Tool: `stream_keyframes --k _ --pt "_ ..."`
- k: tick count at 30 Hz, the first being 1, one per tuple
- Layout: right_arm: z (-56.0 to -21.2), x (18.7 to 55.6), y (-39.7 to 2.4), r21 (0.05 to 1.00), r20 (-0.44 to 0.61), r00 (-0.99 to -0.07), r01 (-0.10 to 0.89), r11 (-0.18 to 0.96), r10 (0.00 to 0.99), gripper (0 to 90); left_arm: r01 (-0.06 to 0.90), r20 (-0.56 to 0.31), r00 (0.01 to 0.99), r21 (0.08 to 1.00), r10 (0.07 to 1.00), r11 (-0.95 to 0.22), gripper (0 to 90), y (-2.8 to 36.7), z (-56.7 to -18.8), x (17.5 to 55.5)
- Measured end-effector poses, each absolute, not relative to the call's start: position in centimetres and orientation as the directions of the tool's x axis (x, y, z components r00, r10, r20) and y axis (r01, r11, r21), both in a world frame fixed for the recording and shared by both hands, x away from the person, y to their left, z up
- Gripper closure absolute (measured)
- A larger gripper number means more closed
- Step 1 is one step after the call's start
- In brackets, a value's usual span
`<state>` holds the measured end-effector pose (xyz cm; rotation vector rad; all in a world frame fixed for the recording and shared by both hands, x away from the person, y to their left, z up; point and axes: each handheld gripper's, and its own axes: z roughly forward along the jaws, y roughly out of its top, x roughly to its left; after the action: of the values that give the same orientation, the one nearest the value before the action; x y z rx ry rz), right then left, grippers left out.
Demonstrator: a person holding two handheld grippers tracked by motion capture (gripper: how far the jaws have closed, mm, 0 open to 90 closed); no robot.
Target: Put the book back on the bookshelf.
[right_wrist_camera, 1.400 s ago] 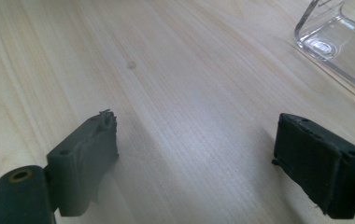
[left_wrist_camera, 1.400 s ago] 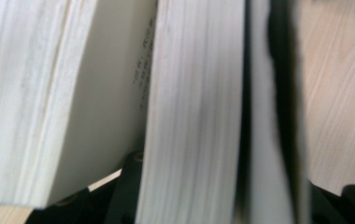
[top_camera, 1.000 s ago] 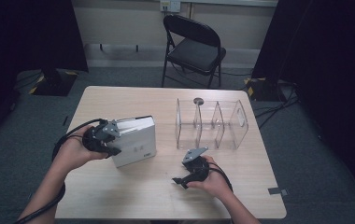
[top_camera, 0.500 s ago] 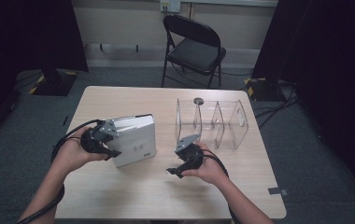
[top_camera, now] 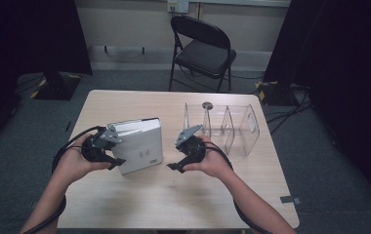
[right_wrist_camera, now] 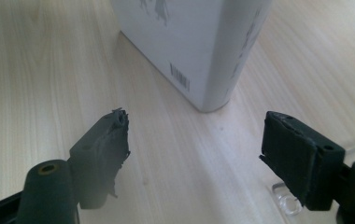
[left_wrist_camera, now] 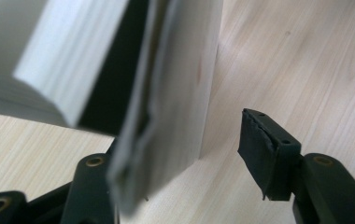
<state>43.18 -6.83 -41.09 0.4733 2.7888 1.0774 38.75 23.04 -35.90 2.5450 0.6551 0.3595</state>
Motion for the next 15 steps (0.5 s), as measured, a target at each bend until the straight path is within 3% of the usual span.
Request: stream_keyframes --k 15 --pt "-36.7 46.2 -4.3 0.691 -0.03 -0.961 0.179 0.7 0.275 22.1 0.382 0.128 0.838 0.555 0.53 -0.739 36.8 23.7 -36.5 38.3"
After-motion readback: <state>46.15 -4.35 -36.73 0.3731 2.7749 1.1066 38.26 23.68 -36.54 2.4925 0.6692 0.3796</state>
